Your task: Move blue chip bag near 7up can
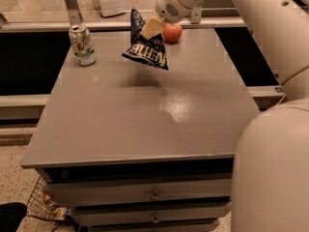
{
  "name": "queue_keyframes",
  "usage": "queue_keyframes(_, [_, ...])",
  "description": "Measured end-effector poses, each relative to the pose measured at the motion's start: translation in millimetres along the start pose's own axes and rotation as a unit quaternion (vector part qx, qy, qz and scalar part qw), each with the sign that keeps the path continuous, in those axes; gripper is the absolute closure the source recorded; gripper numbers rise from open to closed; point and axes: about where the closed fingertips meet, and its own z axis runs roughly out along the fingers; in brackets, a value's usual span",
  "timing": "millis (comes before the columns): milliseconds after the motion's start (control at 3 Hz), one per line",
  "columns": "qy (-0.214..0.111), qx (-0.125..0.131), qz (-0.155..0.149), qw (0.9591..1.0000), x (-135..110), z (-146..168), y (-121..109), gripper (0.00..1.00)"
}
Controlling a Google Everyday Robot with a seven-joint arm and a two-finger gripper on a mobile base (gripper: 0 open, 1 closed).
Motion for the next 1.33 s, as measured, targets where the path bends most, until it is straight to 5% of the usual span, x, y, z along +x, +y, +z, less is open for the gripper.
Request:
queue_keyframes(667, [-0.006,-0.019,0.005,0.9998,-19,44,-33,1.00])
queue_keyframes(1333, [0.009,0.017,0.040,0.9990,-70,55,-30,1.00])
